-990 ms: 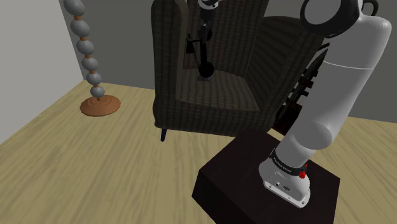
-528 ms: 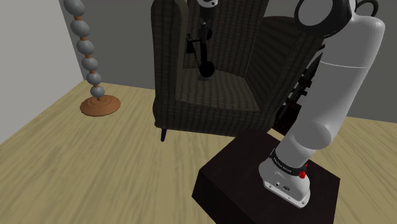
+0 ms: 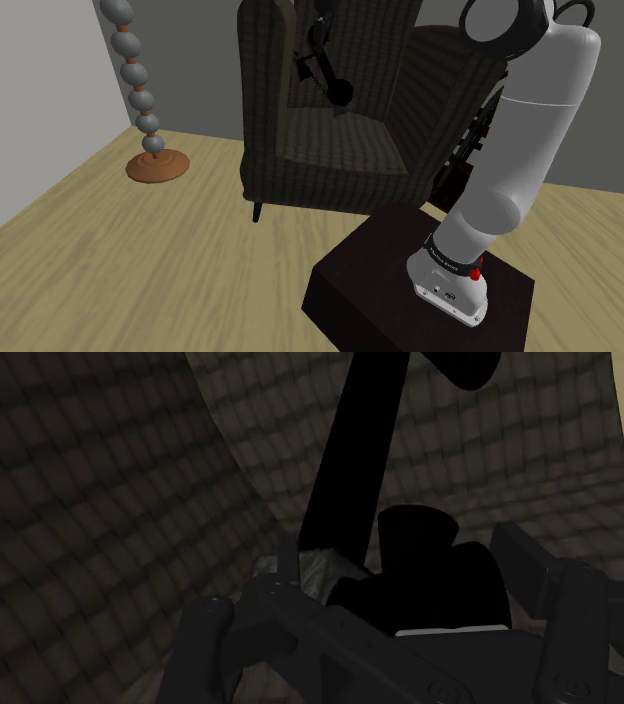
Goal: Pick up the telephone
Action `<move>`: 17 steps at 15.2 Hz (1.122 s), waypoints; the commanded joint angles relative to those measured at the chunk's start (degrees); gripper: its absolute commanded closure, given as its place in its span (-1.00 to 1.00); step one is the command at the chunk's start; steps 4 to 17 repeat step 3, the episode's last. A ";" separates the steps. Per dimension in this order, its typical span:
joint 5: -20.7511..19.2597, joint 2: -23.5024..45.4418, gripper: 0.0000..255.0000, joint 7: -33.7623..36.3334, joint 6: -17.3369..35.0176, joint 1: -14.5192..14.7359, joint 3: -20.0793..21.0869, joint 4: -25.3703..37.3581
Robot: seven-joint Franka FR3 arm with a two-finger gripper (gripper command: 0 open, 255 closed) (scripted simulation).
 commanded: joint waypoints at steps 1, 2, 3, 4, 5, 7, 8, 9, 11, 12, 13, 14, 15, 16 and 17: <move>0.44 0.95 1.00 -0.51 -1.58 0.31 0.36 2.85; 0.45 1.00 1.00 -0.54 -1.72 0.31 0.35 3.04; 0.45 0.99 1.00 -0.54 -1.72 0.32 0.34 3.03; 0.45 0.99 1.00 -0.54 -1.72 0.32 0.34 3.03; 0.45 0.99 1.00 -0.54 -1.72 0.32 0.34 3.03; 0.45 0.99 1.00 -0.54 -1.72 0.32 0.34 3.03; 0.45 0.99 1.00 -0.54 -1.72 0.32 0.34 3.03; 0.45 0.99 1.00 -0.54 -1.72 0.32 0.34 3.03; 0.45 0.99 1.00 -0.54 -1.72 0.32 0.34 3.03; 0.45 0.99 1.00 -0.54 -1.72 0.32 0.34 3.03; 0.45 0.99 1.00 -0.54 -1.72 0.32 0.34 3.03; 0.45 0.99 1.00 -0.54 -1.72 0.32 0.34 3.03; 0.45 0.99 1.00 -0.54 -1.72 0.32 0.34 3.03; 0.45 0.99 1.00 -0.54 -1.72 0.32 0.34 3.03; 0.45 0.99 1.00 -0.54 -1.72 0.32 0.34 3.03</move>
